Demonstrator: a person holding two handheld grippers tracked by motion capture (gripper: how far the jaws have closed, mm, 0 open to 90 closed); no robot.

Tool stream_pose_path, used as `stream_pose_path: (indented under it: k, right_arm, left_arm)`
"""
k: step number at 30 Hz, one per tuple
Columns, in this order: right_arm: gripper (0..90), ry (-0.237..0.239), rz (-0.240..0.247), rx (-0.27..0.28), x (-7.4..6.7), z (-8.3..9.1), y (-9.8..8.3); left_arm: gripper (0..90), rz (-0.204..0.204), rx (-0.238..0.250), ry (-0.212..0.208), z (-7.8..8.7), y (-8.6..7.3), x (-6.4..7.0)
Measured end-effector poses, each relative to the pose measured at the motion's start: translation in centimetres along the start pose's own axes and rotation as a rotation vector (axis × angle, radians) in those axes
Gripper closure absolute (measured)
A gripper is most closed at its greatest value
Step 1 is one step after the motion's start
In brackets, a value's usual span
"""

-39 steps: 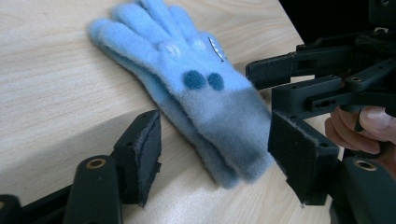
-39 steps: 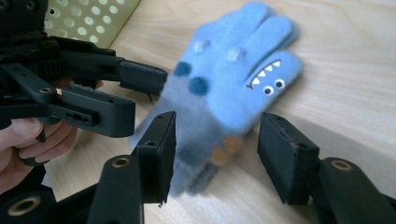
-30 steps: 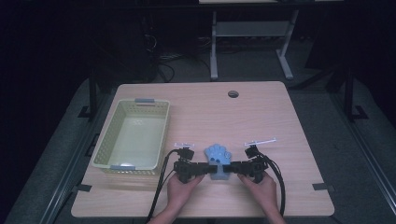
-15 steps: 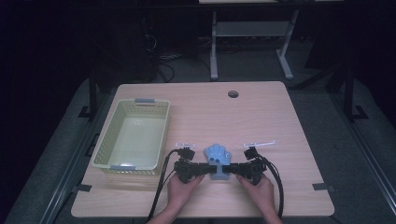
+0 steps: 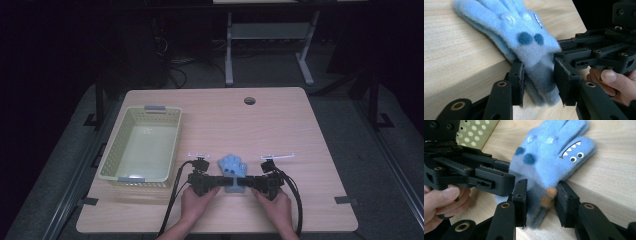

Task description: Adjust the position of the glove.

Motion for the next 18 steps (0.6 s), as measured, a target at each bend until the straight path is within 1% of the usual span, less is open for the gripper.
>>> stream_pose_path:
  k: [10,12,13,15,17,18]
  right_arm:
    - [69.1,0.036,-0.045,-0.013,0.11,-0.18,-0.04]
    - [70.5,0.040,-0.046,-0.013,0.08,-0.19,-0.04]
    - [71.4,0.042,-0.043,-0.013,0.07,-0.18,-0.03]
    - [73.0,0.050,-0.031,-0.013,0.10,-0.14,0.02]
    - [74.3,0.061,-0.034,-0.011,0.07,-0.08,0.03]
    - [75.0,0.066,-0.029,-0.010,0.05,-0.05,0.04]
  left_arm:
    - [67.6,0.017,-0.001,-0.019,-0.31,0.16,-0.27]
    - [68.6,0.018,-0.002,-0.027,-0.32,0.19,-0.39]
    - [69.2,0.030,0.000,-0.031,-0.34,0.21,-0.32]
    - [70.0,0.036,-0.002,-0.041,-0.35,0.28,-0.35]
    - [70.5,0.053,-0.012,-0.062,-0.27,0.37,-0.50]
    - [70.8,0.055,-0.012,-0.071,-0.25,0.41,-0.56]
Point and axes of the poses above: each handheld gripper's, and its own axes: z roughly backward along the jaws, y roughly out of its top, x roughly to its right, the point moved 5 cm from there along -z, roughly forward along the jaws, and after that the axes turned 5 degrees about -y, right-handed, at the moved point
